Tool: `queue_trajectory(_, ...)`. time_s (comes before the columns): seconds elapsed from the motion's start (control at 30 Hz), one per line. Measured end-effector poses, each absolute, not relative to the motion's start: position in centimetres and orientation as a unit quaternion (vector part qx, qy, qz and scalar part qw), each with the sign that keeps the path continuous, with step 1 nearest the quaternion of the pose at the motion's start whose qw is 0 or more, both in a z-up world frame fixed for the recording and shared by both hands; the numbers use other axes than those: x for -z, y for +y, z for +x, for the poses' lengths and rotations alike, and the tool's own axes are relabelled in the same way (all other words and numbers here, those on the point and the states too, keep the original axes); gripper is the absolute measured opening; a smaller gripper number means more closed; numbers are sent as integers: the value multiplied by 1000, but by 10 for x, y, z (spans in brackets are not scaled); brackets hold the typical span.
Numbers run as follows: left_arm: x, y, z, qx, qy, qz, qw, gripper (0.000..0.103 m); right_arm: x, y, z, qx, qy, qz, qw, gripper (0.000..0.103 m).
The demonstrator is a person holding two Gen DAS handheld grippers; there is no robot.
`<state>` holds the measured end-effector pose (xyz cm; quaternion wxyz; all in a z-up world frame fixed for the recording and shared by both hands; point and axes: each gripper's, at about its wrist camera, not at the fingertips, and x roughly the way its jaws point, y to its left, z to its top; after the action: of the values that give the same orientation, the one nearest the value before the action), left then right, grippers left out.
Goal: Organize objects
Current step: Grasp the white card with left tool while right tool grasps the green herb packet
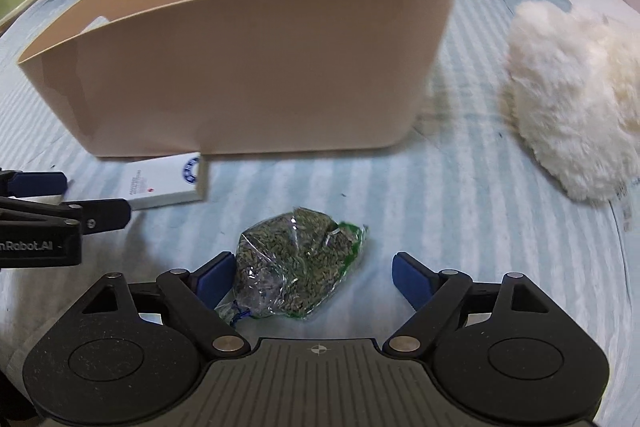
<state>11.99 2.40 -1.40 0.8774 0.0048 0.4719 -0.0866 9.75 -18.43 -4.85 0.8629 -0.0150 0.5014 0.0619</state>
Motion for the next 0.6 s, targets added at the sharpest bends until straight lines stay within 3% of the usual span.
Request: queue_trajectory(0.6, 25, -21, 146, 14, 471, -39, 881, 89, 55, -202, 97, -67, 492, 8, 868, 85)
